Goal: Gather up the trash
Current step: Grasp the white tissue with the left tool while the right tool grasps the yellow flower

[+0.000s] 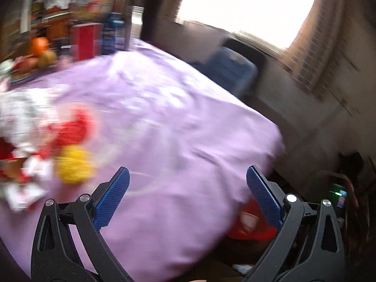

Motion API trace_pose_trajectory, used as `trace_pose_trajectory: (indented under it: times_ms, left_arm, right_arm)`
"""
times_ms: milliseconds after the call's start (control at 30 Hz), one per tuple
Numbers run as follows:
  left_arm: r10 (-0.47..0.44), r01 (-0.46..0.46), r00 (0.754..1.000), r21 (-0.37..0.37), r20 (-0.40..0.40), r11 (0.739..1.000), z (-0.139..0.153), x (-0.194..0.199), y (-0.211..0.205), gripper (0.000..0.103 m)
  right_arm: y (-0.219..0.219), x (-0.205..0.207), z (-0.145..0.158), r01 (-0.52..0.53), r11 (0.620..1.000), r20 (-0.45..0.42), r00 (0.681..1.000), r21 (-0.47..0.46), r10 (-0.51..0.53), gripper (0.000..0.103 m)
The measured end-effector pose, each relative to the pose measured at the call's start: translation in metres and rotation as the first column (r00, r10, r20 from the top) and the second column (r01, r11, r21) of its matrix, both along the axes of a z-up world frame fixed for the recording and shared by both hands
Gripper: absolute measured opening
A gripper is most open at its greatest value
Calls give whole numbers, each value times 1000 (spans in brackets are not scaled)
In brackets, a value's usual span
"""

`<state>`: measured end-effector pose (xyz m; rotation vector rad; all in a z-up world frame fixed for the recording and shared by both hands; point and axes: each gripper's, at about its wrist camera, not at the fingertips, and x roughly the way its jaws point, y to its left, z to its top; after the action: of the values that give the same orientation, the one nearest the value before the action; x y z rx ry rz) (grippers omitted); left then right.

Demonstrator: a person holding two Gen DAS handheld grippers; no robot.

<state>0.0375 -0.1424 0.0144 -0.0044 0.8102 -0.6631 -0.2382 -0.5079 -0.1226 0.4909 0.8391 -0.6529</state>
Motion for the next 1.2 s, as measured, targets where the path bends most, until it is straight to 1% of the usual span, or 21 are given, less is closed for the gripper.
trace_pose_trajectory:
  times_ms: [33, 67, 100, 133, 200, 233, 300, 400, 500, 533, 600, 633, 667, 733, 800, 867, 933, 1000, 1033, 1133, 1200]
  left_arm:
    - [57, -57, 998, 0, 10, 998, 2, 6, 19, 96]
    - [110, -110, 994, 1, 20, 994, 5, 12, 38, 96]
    - [141, -141, 990, 3, 28, 990, 6, 14, 51, 96]
    - [192, -193, 980, 15, 44, 981, 8, 19, 68, 96]
    - [273, -277, 959, 53, 82, 959, 9, 27, 100, 96]
    - [318, -327, 942, 80, 106, 942, 10, 31, 115, 96]
    - [379, -393, 917, 108, 128, 913, 9, 36, 140, 96]
    - [442, -456, 888, 122, 127, 882, 4, 44, 174, 96]
    - [478, -488, 872, 109, 107, 866, 1, 49, 199, 96]
    - [490, -499, 866, 106, 99, 860, 0, 53, 207, 96]
    - [501, -510, 860, 105, 98, 854, 0, 57, 216, 96]
    - [503, -511, 859, 106, 98, 853, 1, 60, 217, 96]
    - [501, -510, 860, 104, 99, 854, 3, 64, 217, 96]
    - [487, -496, 867, 101, 105, 862, 9, 71, 214, 96]
    - [461, -473, 879, 103, 119, 875, 17, 84, 206, 96]
    - [435, -449, 891, 118, 129, 886, 22, 99, 196, 96]
    - [422, -438, 897, 140, 135, 888, 23, 116, 185, 96]
    - [394, -409, 911, 154, 119, 899, 21, 131, 174, 96]
    - [372, -384, 923, 163, 99, 909, 18, 142, 168, 96]
    - [347, -352, 936, 191, 61, 916, 5, 160, 157, 96]
    - [332, -340, 940, 194, 74, 920, -1, 164, 155, 95]
  right_arm:
    - [12, 11, 18, -32, 999, 37, 999, -38, 33, 97]
    - [20, 18, 28, -54, 997, 61, 996, -55, 57, 97]
    - [32, 29, 42, -92, 993, 99, 990, -75, 99, 97]
    - [41, 38, 51, -121, 989, 122, 984, -84, 130, 97]
    - [68, 64, 73, -211, 972, 178, 957, -103, 227, 97]
    - [80, 77, 81, -251, 962, 198, 943, -108, 268, 97]
    - [113, 108, 98, -353, 928, 231, 899, -119, 372, 97]
    - [157, 150, 108, -488, 864, 238, 831, -120, 502, 97]
    - [208, 193, 111, -614, 780, 216, 750, -121, 625, 97]
    - [222, 202, 112, -640, 759, 210, 731, -120, 649, 97]
    - [256, 225, 115, -710, 692, 190, 668, -129, 720, 97]
    - [270, 232, 117, -731, 668, 179, 645, -137, 743, 97]
    - [282, 240, 117, -749, 646, 170, 625, -144, 762, 97]
    - [307, 240, 116, -776, 613, 159, 593, -148, 789, 97]
    - [333, 247, 118, -806, 574, 148, 556, -143, 818, 97]
    - [347, 257, 117, -822, 550, 133, 535, -145, 834, 97]
    - [356, 270, 115, -827, 545, 124, 531, -141, 838, 97]
    - [361, 283, 111, -835, 538, 125, 525, -114, 842, 97]
    - [363, 290, 109, -836, 540, 122, 529, -98, 840, 97]
    - [368, 306, 99, -832, 551, 121, 543, -55, 831, 97]
    - [368, 314, 94, -823, 567, 113, 561, -32, 820, 97]
